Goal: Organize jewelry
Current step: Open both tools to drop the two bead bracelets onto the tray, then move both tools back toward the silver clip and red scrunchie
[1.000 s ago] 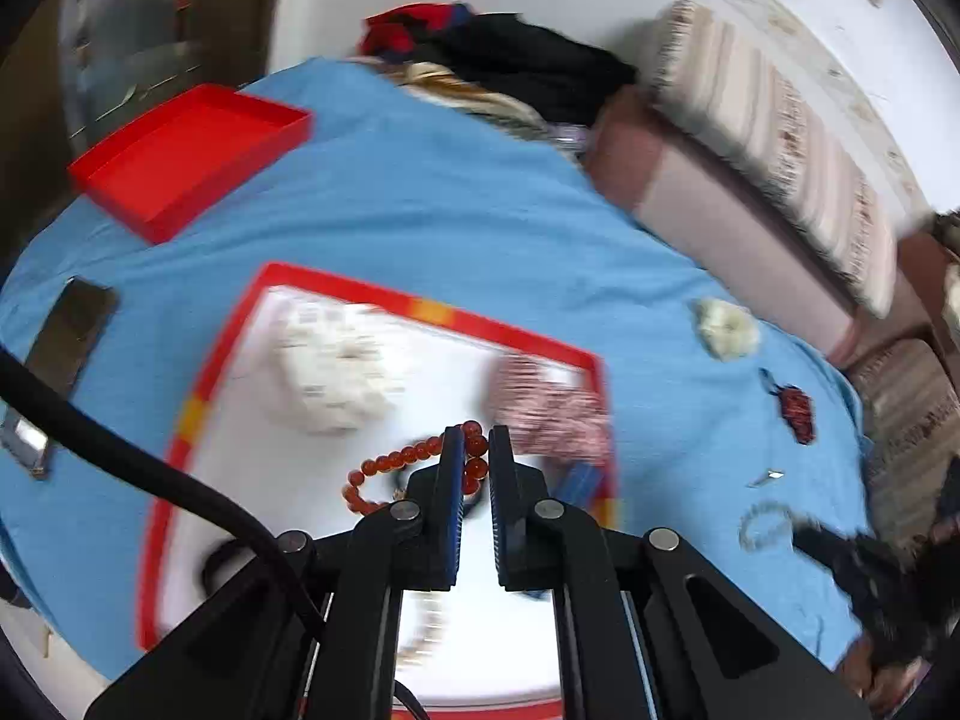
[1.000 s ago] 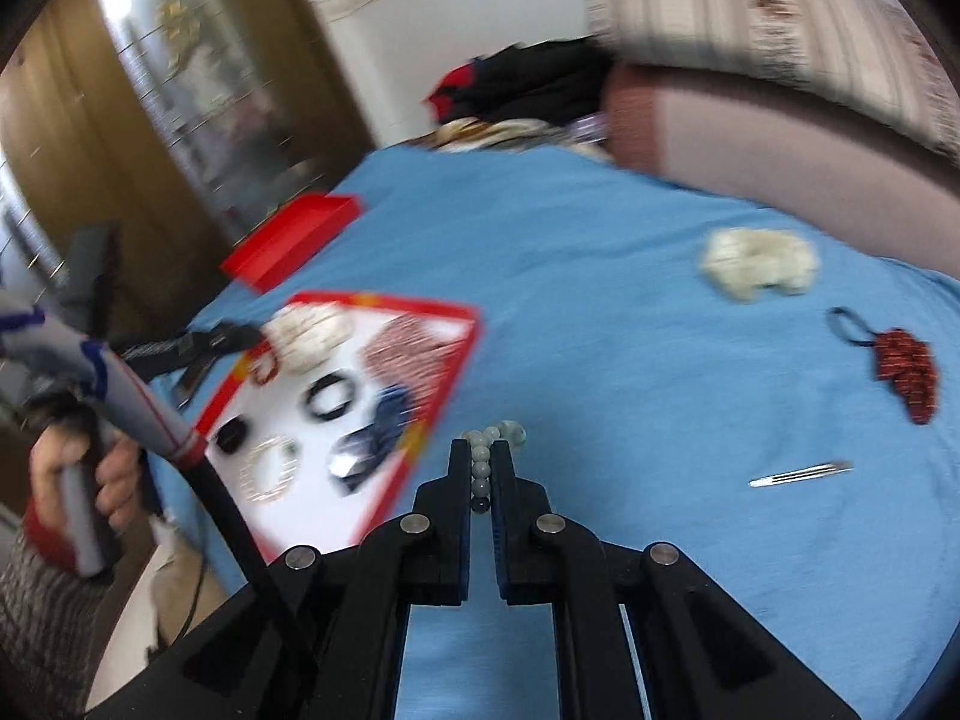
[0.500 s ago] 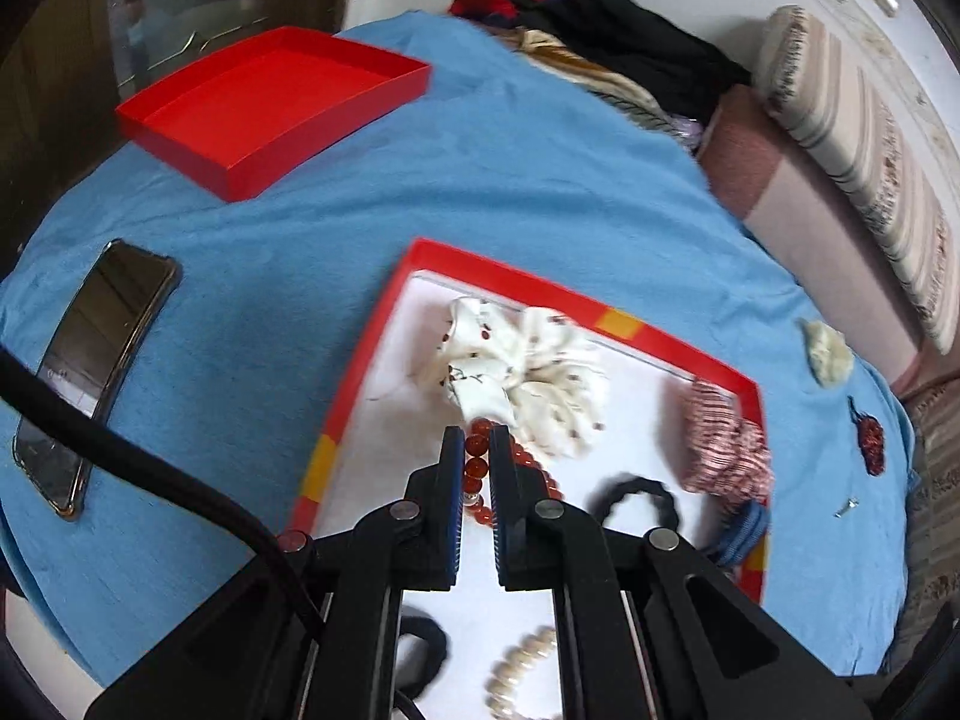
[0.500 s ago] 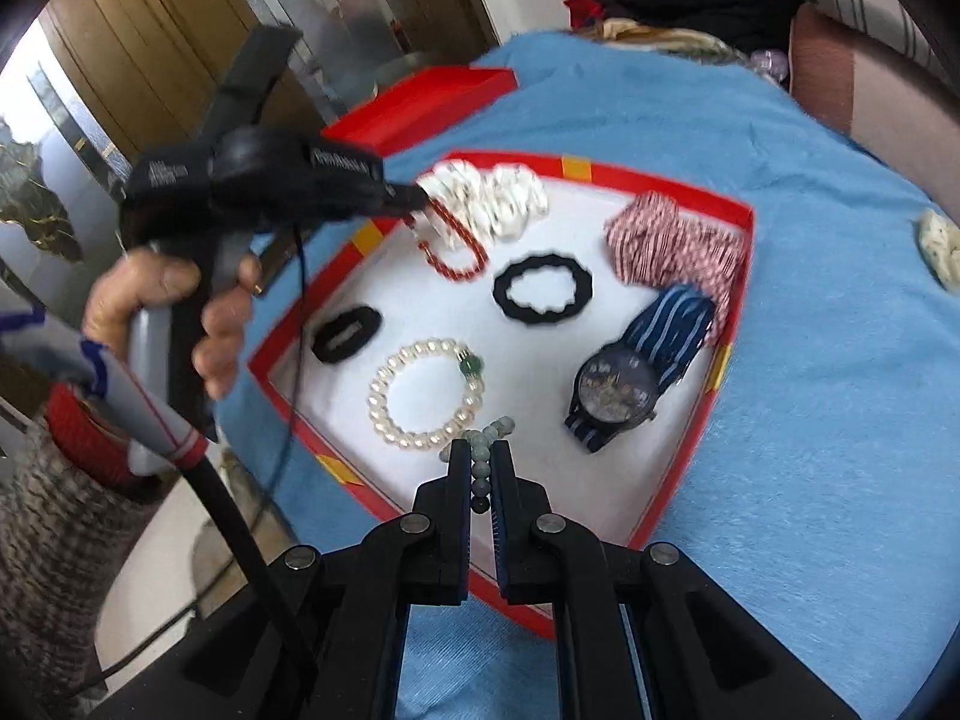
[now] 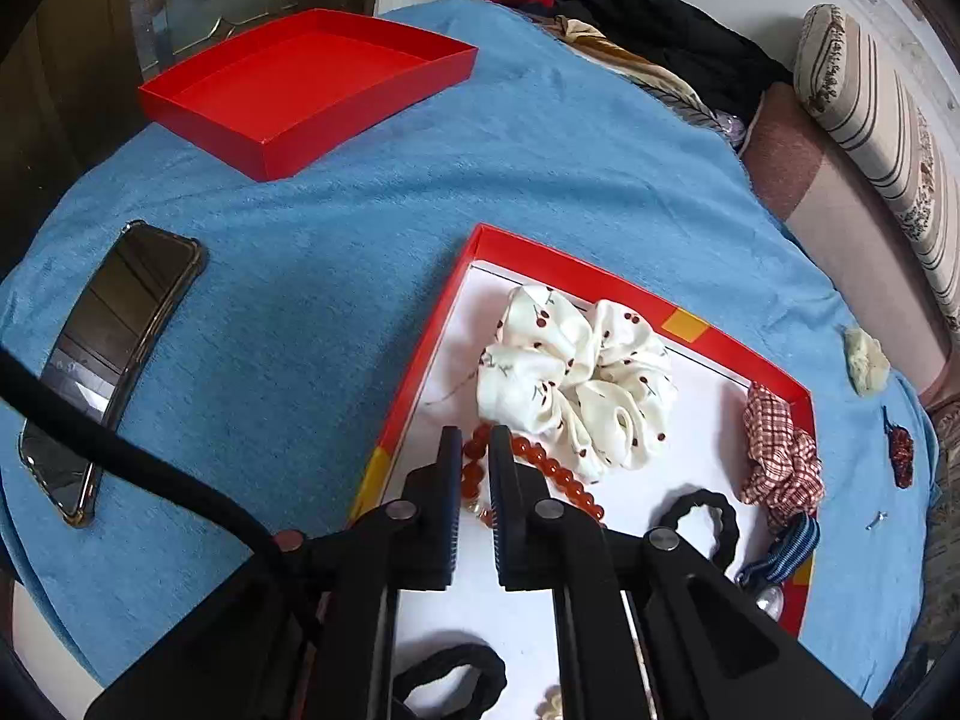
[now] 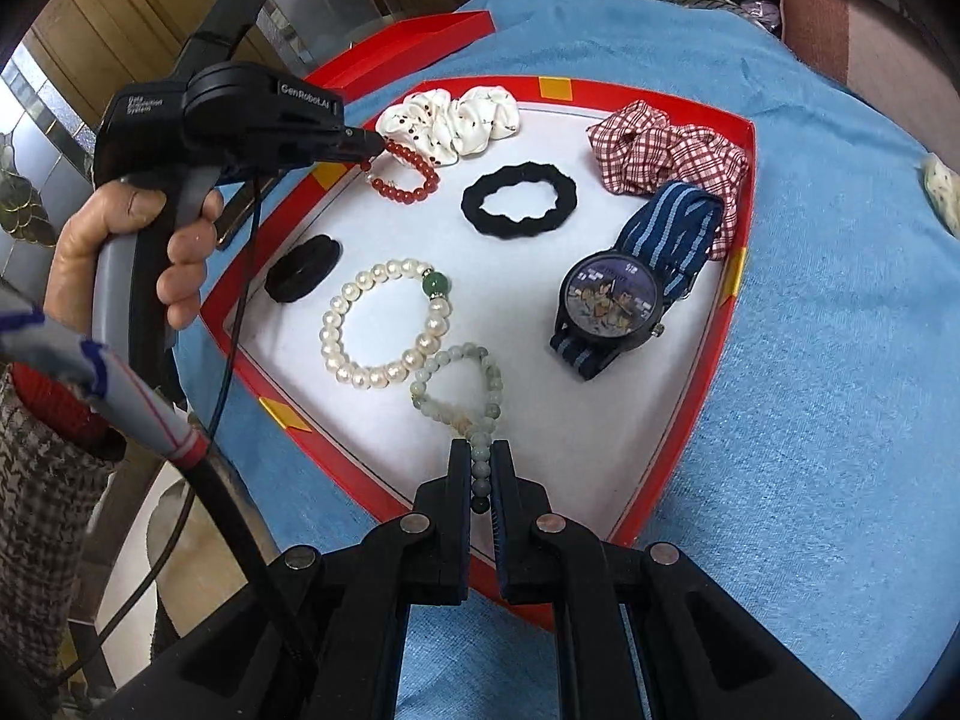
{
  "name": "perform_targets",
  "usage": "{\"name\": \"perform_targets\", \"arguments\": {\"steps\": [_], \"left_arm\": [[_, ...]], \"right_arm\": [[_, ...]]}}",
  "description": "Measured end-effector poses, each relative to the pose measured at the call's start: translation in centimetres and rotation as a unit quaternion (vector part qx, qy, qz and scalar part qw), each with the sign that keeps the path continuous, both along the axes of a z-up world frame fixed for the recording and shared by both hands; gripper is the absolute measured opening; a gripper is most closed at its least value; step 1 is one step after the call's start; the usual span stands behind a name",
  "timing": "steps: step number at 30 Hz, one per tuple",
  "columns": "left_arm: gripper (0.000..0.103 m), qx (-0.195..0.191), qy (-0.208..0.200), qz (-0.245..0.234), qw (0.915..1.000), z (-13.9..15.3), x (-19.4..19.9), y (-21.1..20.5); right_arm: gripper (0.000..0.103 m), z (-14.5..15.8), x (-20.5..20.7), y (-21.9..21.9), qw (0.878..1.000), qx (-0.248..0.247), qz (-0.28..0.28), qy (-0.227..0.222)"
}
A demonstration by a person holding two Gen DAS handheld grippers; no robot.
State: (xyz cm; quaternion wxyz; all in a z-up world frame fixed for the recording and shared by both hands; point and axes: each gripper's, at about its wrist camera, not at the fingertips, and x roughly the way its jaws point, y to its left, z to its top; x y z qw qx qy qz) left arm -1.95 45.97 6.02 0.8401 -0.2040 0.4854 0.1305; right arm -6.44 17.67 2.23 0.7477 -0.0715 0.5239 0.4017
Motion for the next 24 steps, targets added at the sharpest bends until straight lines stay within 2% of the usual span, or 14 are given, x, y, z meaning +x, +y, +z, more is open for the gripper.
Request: {"name": "perform_targets", "arguments": {"steps": [3,4,6,11,13,15,17,20,24], "left_arm": [[0.009,0.008,0.001,0.014,0.9999,-0.1,0.2,0.3],[0.011,0.007,0.002,0.016,0.9998,-0.1,0.3,0.4],[0.022,0.003,0.0,0.019,0.9998,0.0,0.2,0.6],[0.034,0.01,-0.019,0.005,0.9998,1.8,-0.8,-0.1],[0.036,0.019,-0.028,0.0,0.9994,2.9,-1.4,-0.7],[0.039,0.026,-0.036,-0.006,0.999,3.8,-2.1,-1.2],[0.043,0.038,-0.044,-0.01,0.9982,5.0,-3.2,-2.0],[0.049,0.048,-0.055,-0.014,0.9972,6.3,-4.7,-3.2],[0.05,0.048,-0.059,-0.025,0.9968,7.2,-6.1,-5.6]], "right_arm": [[0.006,-0.1,0.2,0.2,1.0,-0.003,-0.002,-0.003],[0.006,-0.2,0.4,0.3,1.0,-0.003,-0.003,-0.005],[0.006,-0.2,0.9,0.5,1.0,-0.004,-0.007,-0.007],[0.007,-0.3,2.3,0.7,1.0,-0.007,-0.016,-0.018],[0.007,-0.2,2.5,0.7,0.999,-0.009,-0.02,-0.026],[0.014,0.3,2.4,0.3,0.999,-0.002,-0.021,-0.026],[0.027,1.3,2.1,-0.7,0.999,0.011,-0.024,-0.033],[0.033,2.9,1.5,-2.4,0.998,0.02,-0.024,-0.055],[0.039,4.5,0.7,-6.6,0.996,0.029,-0.038,-0.08]]}}
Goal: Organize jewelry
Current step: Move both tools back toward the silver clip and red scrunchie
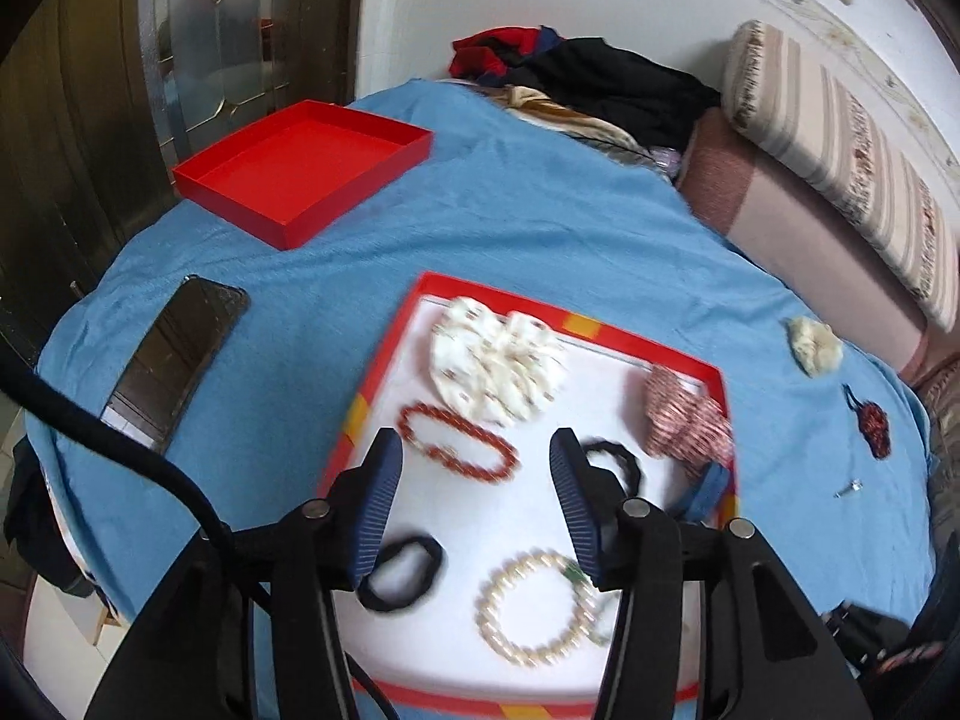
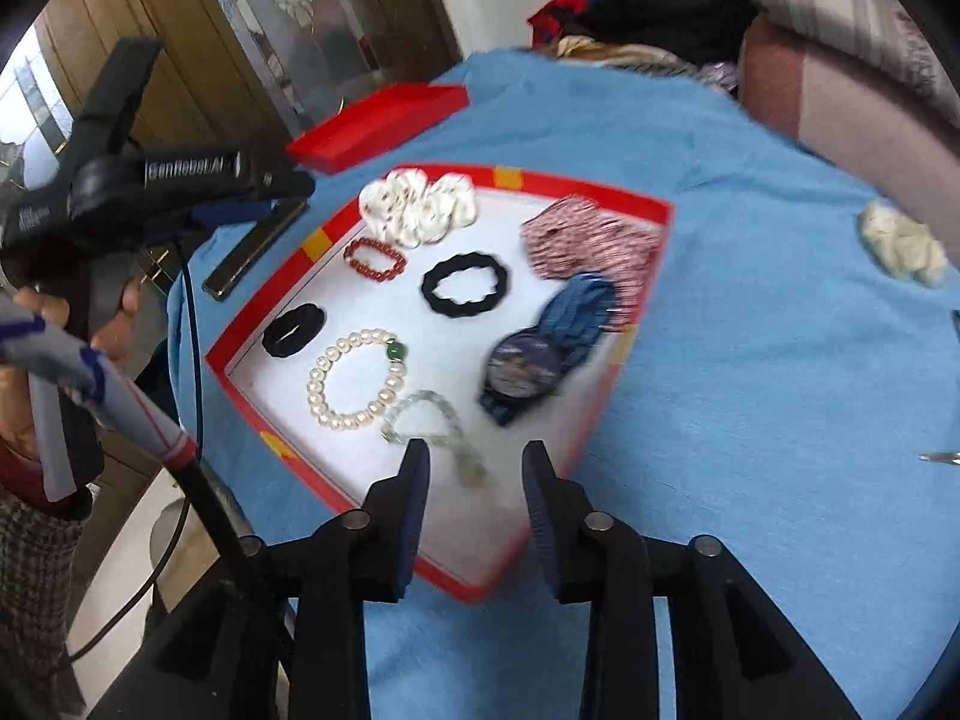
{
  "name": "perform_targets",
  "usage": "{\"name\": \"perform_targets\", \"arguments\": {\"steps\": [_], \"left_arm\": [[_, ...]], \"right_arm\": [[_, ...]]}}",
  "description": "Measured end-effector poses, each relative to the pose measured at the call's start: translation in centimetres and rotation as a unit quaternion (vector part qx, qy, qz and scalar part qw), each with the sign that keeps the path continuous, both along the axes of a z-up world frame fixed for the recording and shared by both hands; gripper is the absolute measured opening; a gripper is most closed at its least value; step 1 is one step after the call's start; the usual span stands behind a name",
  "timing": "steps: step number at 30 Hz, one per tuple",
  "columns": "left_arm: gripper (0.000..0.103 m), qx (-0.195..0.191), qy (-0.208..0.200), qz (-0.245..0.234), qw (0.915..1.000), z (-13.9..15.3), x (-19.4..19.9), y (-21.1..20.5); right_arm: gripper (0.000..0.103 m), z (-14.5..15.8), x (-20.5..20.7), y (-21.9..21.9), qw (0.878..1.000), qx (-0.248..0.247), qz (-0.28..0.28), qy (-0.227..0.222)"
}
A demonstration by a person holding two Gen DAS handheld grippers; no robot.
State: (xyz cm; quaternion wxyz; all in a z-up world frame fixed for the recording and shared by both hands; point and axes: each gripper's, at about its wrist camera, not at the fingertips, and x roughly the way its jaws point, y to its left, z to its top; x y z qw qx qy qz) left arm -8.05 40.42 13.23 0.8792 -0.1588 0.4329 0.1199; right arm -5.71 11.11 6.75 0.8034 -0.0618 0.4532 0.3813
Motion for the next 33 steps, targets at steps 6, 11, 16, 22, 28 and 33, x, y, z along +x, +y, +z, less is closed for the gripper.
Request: {"name": "perform_targets", "arguments": {"steps": [6,11,16,22,28,33], "left_arm": [[0.051,-0.006,-0.004,-0.038,0.9992,0.5,-1.3,-5.6],[0.052,0.007,0.007,-0.114,0.9934,0.6,-0.3,-12.8],[0.052,0.022,0.024,-0.175,0.984,-0.4,1.4,-19.8],[0.052,0.028,0.038,-0.21,0.9765,-1.7,2.4,-25.7],[0.052,0.051,0.043,-0.235,0.9696,-2.5,2.5,-30.3],[0.052,0.085,0.049,-0.251,0.9629,-3.1,2.9,-33.0]], "right_arm": [[0.044,-0.6,-0.2,-7.7,0.998,-0.013,-0.066,-0.002],[0.044,-2.4,0.6,-16.3,0.988,-0.018,-0.151,0.025],[0.044,-3.2,1.6,-24.7,0.97,-0.015,-0.239,0.032],[0.046,-3.5,1.7,-30.3,0.955,0.002,-0.294,0.034],[0.047,-4.2,2.3,-32.9,0.946,0.016,-0.322,0.04],[0.049,-4.3,2.8,-33.7,0.946,0.015,-0.323,0.033]]}}
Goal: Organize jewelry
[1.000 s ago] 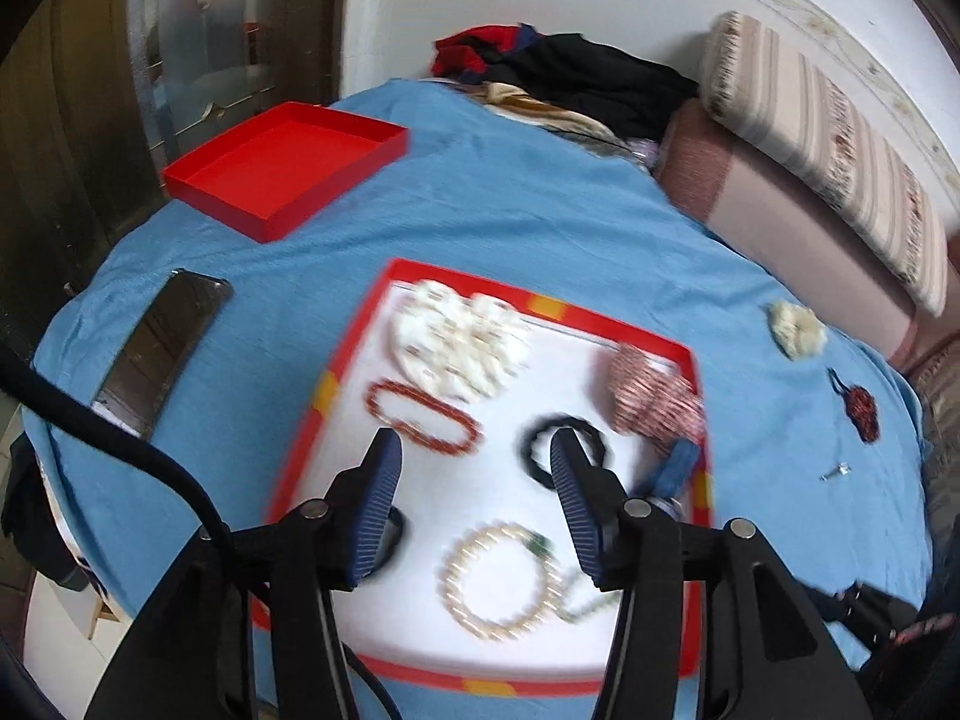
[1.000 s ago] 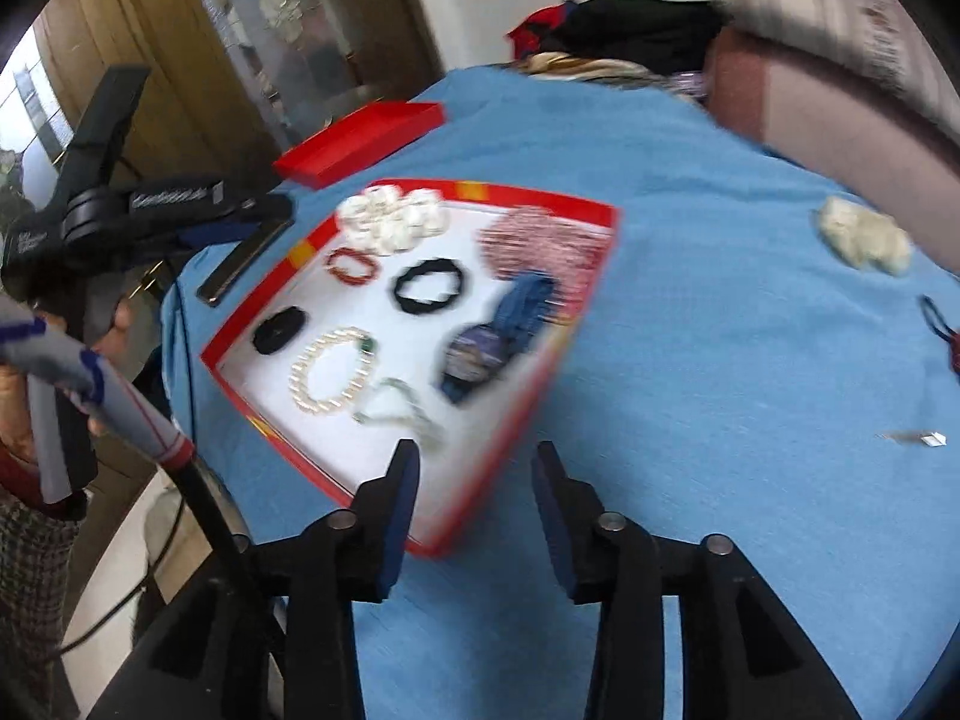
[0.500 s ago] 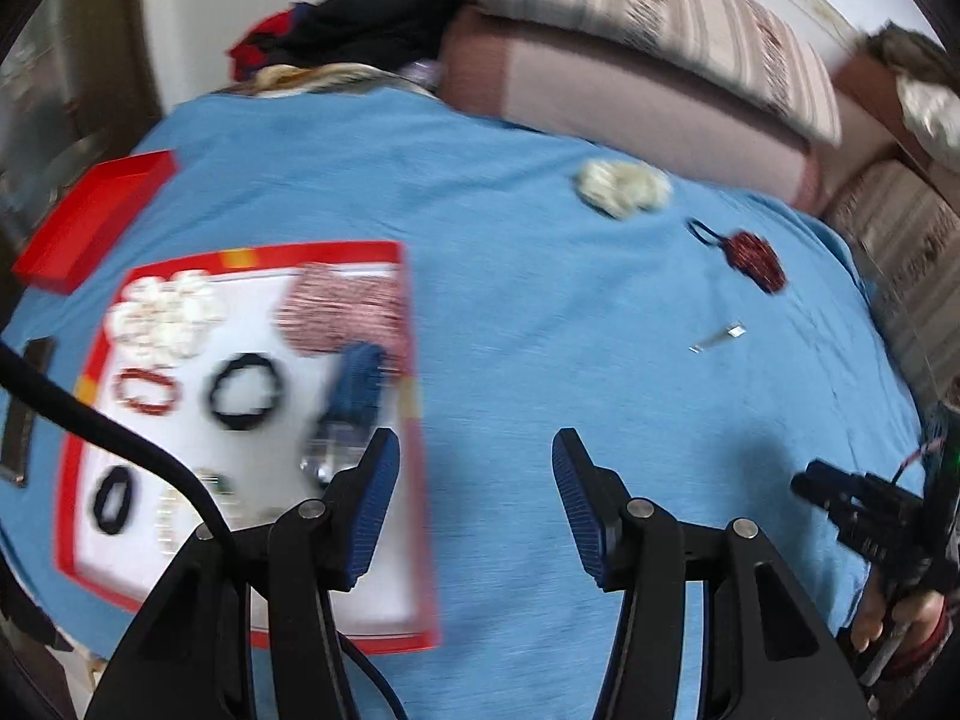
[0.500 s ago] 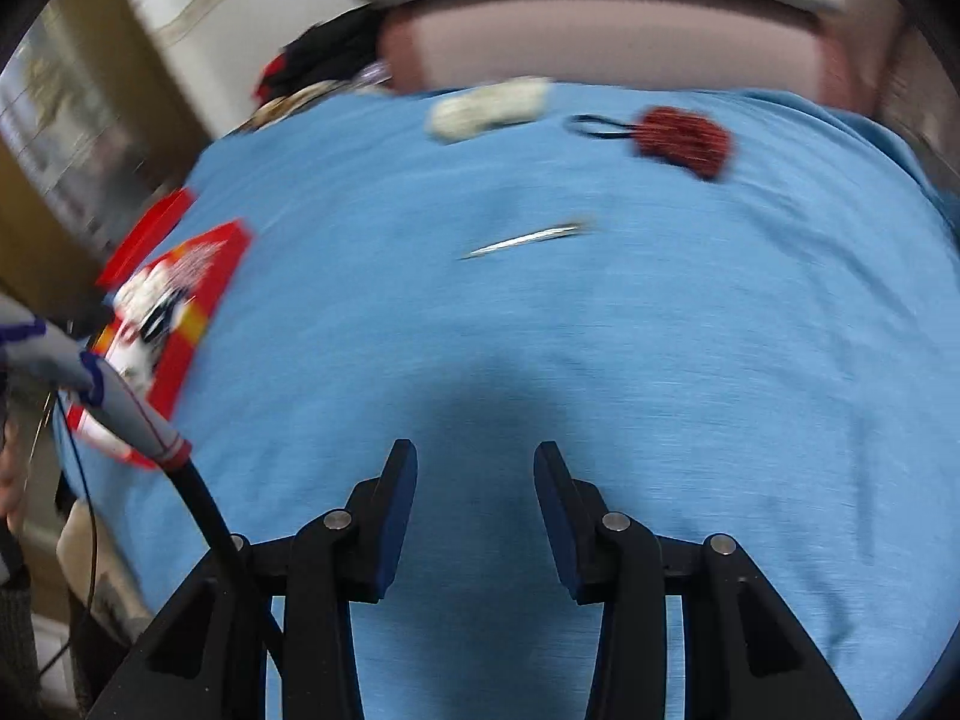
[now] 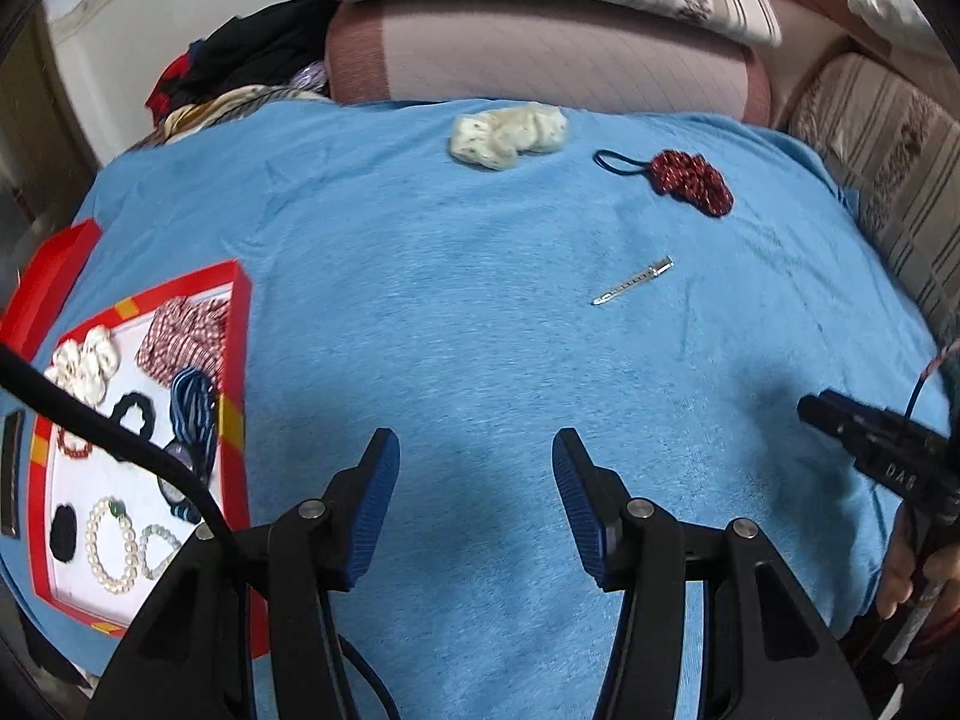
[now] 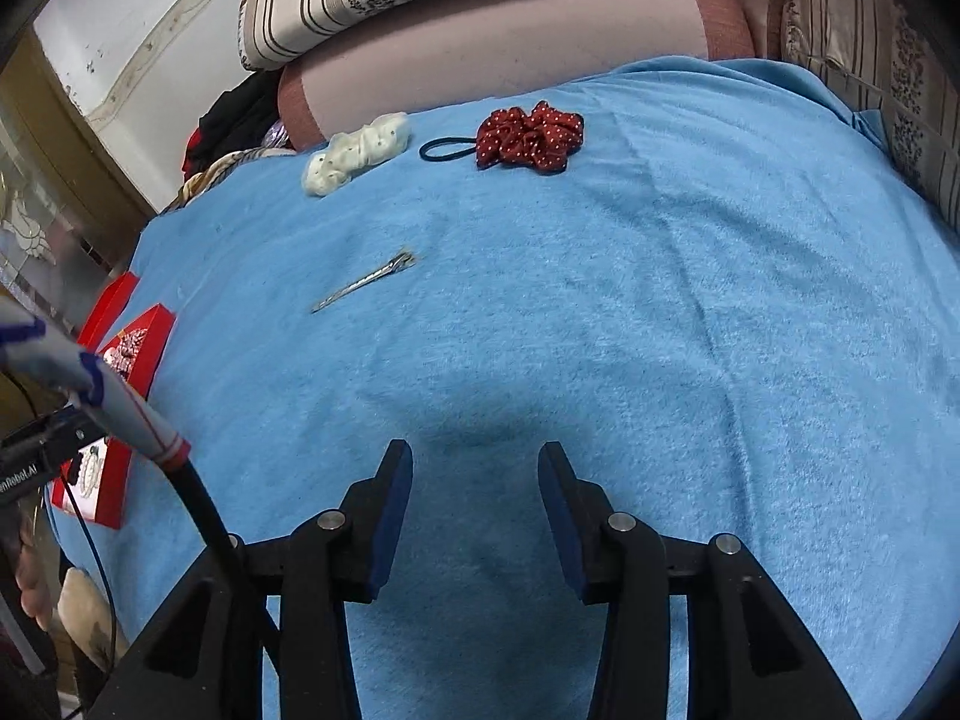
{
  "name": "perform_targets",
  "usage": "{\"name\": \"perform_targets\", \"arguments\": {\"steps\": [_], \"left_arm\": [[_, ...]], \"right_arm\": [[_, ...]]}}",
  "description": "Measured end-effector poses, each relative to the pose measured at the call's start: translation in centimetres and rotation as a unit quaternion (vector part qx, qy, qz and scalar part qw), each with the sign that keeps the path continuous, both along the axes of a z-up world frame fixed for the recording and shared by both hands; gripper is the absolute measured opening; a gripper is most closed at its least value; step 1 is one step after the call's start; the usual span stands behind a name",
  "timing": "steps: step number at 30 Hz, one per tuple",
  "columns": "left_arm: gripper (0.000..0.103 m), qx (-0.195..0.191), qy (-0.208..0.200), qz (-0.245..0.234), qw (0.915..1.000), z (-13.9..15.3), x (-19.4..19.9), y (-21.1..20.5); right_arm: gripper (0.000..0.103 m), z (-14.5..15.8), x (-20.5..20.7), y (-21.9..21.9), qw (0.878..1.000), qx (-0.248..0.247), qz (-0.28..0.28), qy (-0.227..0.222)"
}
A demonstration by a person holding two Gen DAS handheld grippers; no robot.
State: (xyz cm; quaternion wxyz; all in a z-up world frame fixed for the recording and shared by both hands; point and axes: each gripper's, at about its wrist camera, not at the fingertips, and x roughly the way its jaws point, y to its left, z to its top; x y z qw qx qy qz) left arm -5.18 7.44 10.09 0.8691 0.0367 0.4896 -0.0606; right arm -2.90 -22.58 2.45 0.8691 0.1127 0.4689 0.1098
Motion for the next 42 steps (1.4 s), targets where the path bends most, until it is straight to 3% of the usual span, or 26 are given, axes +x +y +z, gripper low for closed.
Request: {"name": "perform_targets", "arguments": {"steps": [16,22,30,37,42], "left_arm": [[0.052,0.026,0.033,-0.033,0.9986,-3.3,4.6,-4.1],[0.052,0.006,0.045,-0.039,0.9982,-4.5,7.1,-4.6],[0.052,-0.048,0.06,-0.074,0.9943,-5.4,10.7,-6.2],[0.052,-0.053,0.066,-0.135,0.9872,-6.4,12.5,-10.1],[0.053,-0.056,0.073,-0.141,0.9857,-7.6,12.9,-11.9]], "right_arm": [[0.053,0.5,6.8,-3.3,0.999,-0.023,-0.031,-0.009],[0.058,0.9,9.9,-4.4,0.999,-0.026,-0.042,-0.018],[0.066,1.7,14.5,-5.1,0.998,-0.027,-0.049,-0.034],[0.069,1.1,18.5,-4.0,0.998,-0.025,-0.047,-0.024],[0.069,-0.3,21.1,-3.0,0.998,-0.029,-0.064,-0.006]]}}
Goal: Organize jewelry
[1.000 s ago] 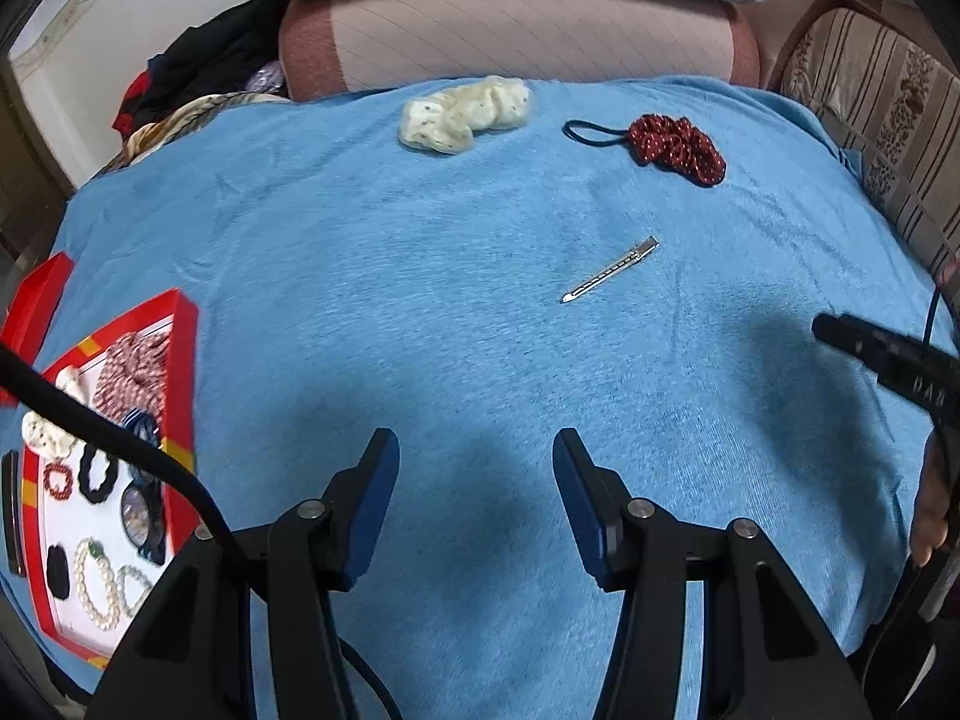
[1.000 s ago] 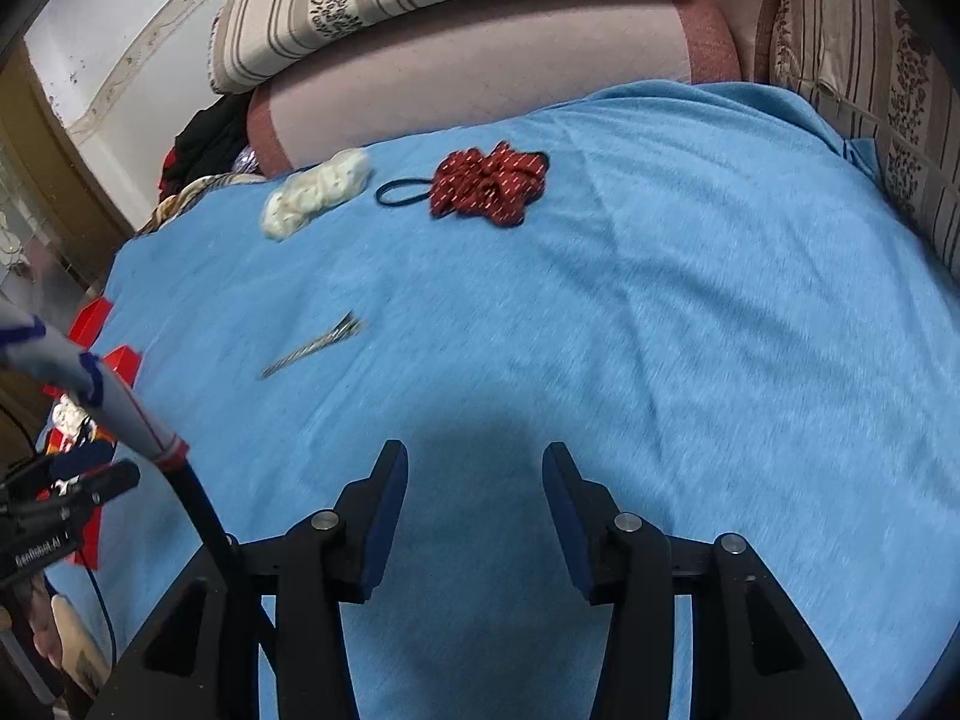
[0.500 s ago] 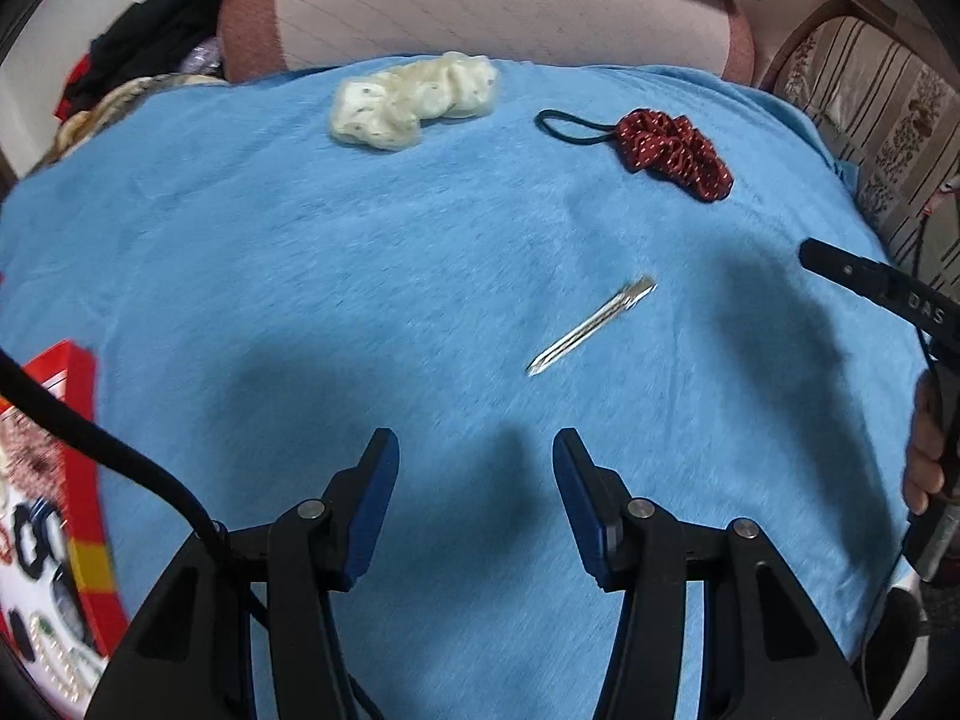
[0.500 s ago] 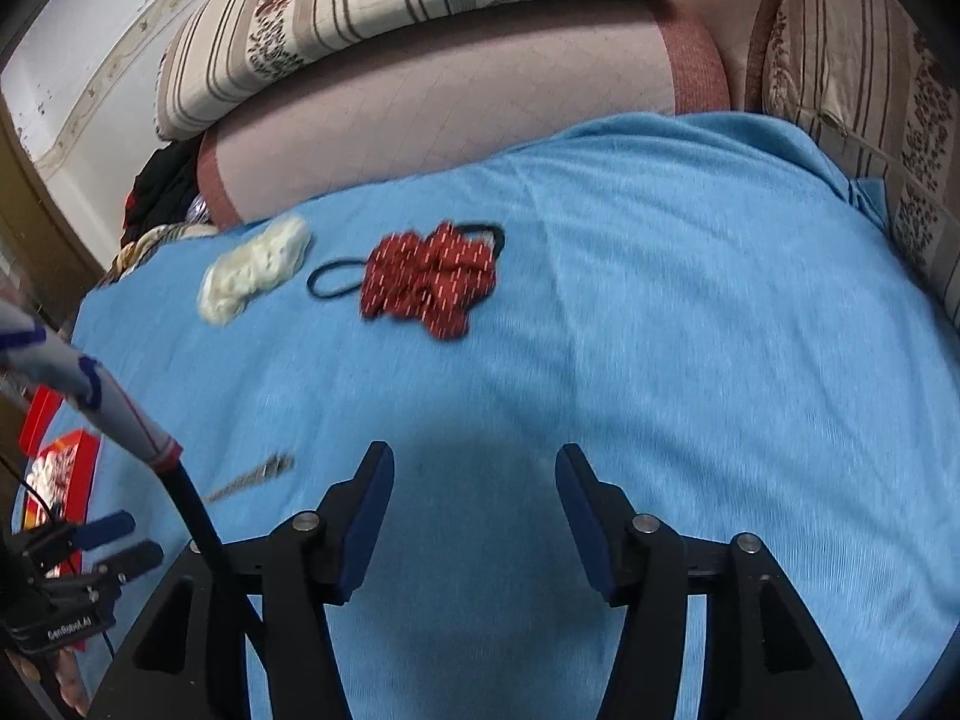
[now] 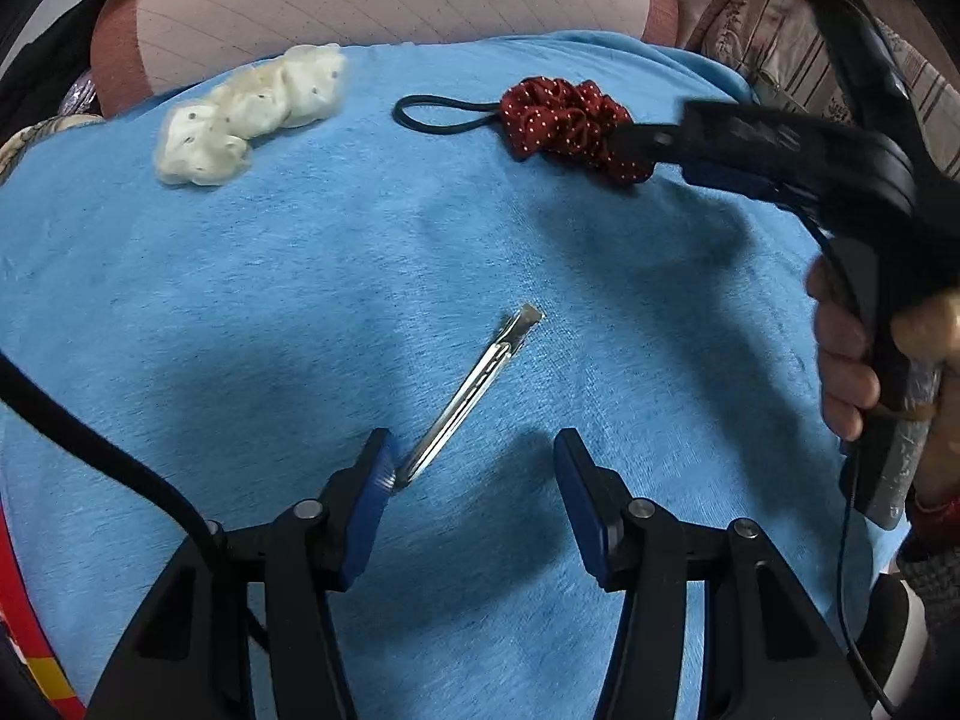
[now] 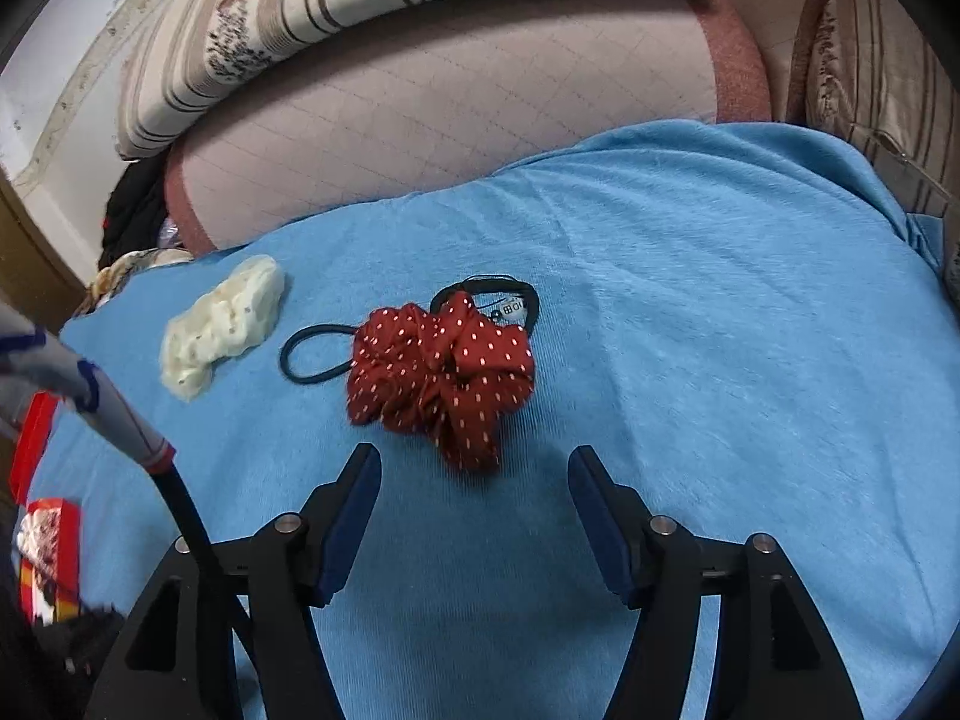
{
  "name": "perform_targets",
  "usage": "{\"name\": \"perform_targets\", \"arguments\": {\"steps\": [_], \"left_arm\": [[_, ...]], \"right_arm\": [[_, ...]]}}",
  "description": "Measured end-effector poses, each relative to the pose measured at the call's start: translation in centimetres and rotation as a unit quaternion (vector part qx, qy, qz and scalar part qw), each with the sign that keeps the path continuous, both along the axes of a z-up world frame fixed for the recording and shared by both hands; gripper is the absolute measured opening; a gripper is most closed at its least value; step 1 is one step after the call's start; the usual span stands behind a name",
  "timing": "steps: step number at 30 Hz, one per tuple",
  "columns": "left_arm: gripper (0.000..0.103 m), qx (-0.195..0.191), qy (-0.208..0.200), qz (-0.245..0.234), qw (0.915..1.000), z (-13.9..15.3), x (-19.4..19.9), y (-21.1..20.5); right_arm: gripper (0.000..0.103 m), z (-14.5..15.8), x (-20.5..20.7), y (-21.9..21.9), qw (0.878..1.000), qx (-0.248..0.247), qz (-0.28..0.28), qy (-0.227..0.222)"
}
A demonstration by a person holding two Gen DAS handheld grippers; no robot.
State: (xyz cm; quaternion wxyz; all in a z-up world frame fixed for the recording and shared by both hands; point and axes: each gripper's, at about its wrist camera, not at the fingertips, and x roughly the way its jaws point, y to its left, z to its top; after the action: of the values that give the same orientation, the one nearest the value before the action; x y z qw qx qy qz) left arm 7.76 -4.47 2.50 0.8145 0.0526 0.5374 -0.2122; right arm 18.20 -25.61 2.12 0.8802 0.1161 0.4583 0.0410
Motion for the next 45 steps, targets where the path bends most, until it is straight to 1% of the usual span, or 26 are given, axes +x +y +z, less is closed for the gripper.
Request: {"name": "perform_targets", "arguments": {"steps": [2,3,4,5,6,10,11,13,17,20,22,24,25,26,27,28,29,30,32,35,38,41,42,43,44,45], "left_arm": [[0.053,0.007,-0.007,0.001,1.0,-0.1,-0.1,-0.5],[0.035,0.011,-0.009,0.002,0.9999,-0.1,-0.2,-0.7],[0.02,0.015,-0.013,0.005,0.9998,-0.1,-0.4,-0.8],[0.004,0.012,-0.006,0.004,0.9999,0.0,-0.4,-0.8],[0.002,-0.001,0.004,0.009,1.0,0.1,-0.5,-0.5],[0.002,-0.026,0.009,0.023,0.9993,1.1,-1.7,0.8],[0.002,-0.039,0.013,0.029,0.9987,1.6,-2.3,1.5],[0.001,-0.056,0.013,0.032,0.9978,2.4,-3.5,2.8],[0.002,-0.078,0.013,0.039,0.9961,3.7,-6.9,5.2],[0.002,-0.086,0.024,0.048,0.9949,3.1,-8.8,6.6],[0.002,-0.082,0.037,0.054,0.9944,2.1,-9.4,7.2],[0.002,-0.072,0.052,0.073,0.9934,0.7,-10.0,8.0],[0.002,-0.068,0.054,0.081,0.9929,0.2,-10.3,8.1],[0.002,-0.073,0.052,0.085,0.9923,0.2,-10.6,8.3],[0.003,-0.078,0.049,0.089,0.9918,0.4,-11.0,8.5],[0.005,-0.08,0.044,0.091,0.9916,0.6,-11.2,8.6],[0.014,-0.082,0.038,0.092,0.9916,0.9,-11.3,8.5],[0.027,-0.083,0.034,0.092,0.9917,1.1,-11.3,8.5],[0.037,-0.09,0.022,0.092,0.9915,1.6,-11.4,8.4],[0.041,-0.088,0.018,0.084,0.9924,1.7,-11.2,8.3],[0.042,-0.072,0.028,0.075,0.9941,0.7,-10.9,7.2],[0.042,-0.061,0.018,0.071,0.9955,0.5,-11.0,6.5],[0.039,-0.055,0.015,0.069,0.9959,0.5,-11.1,6.3],[0.032,-0.052,0.014,0.072,0.996,0.5,-11.1,6.2],[0.013,-0.045,0.014,0.076,0.996,0.3,-11.0,6.1],[0.002,-0.04,0.016,0.079,0.996,0.2,-10.9,6.2]], "right_arm": [[0.069,-0.5,0.8,-0.1,1.0,0.006,-0.015,0.007],[0.068,-0.6,1.0,-0.1,1.0,0.007,-0.018,0.009],[0.05,-0.8,1.2,0.0,1.0,0.009,-0.016,0.013],[0.015,-0.9,1.4,0.0,1.0,0.015,-0.009,0.021],[0.007,-0.9,1.4,0.0,0.999,0.024,-0.003,0.027],[0.006,0.4,-1.1,-0.1,1.0,0.026,0.007,0.009],[0.006,0.7,-2.1,-0.2,1.0,0.028,0.01,0.007],[0.006,1.3,-4.4,-0.5,0.999,0.039,0.021,0.006],[0.006,1.6,-11.0,-0.8,0.996,0.065,0.056,0.014],[0.006,0.9,-15.6,-0.7,0.993,0.09,0.075,0.029],[0.009,0.2,-17.8,-0.5,0.992,0.088,0.08,0.04],[0.023,-0.4,-19.5,-0.2,0.994,0.054,0.081,0.041],[0.042,-0.4,-19.9,-0.2,0.995,0.046,0.08,0.039],[0.059,-0.3,-20.5,-0.4,0.996,0.039,0.074,0.034],[0.062,-0.1,-20.9,-0.7,0.997,0.035,0.064,0.026],[0.063,0.3,-21.2,-0.9,0.998,0.032,0.059,0.019],[0.063,0.5,-21.3,-1.0,0.998,0.031,0.059,0.016],[0.063,0.8,-21.3,-1.1,0.998,0.027,0.06,0.009],[0.064,1.5,-21.1,-0.8,0.998,0.017,0.06,-0.003],[0.066,1.9,-20.7,0.1,0.998,0.006,0.069,-0.013],[0.066,1.2,-19.8,1.9,0.996,-0.018,0.087,-0.017],[0.066,0.2,-19.0,3.3,0.994,-0.032,0.099,-0.013],[0.066,-0.2,-18.7,3.7,0.994,-0.038,0.1,-0.012],[0.066,-0.5,-18.5,4.0,0.994,-0.043,0.1,-0.011],[0.066,-0.9,-18.3,4.3,0.994,-0.051,0.096,-0.011],[0.066,-1.1,-18.4,4.5,0.994,-0.058,0.093,-0.012]]}}
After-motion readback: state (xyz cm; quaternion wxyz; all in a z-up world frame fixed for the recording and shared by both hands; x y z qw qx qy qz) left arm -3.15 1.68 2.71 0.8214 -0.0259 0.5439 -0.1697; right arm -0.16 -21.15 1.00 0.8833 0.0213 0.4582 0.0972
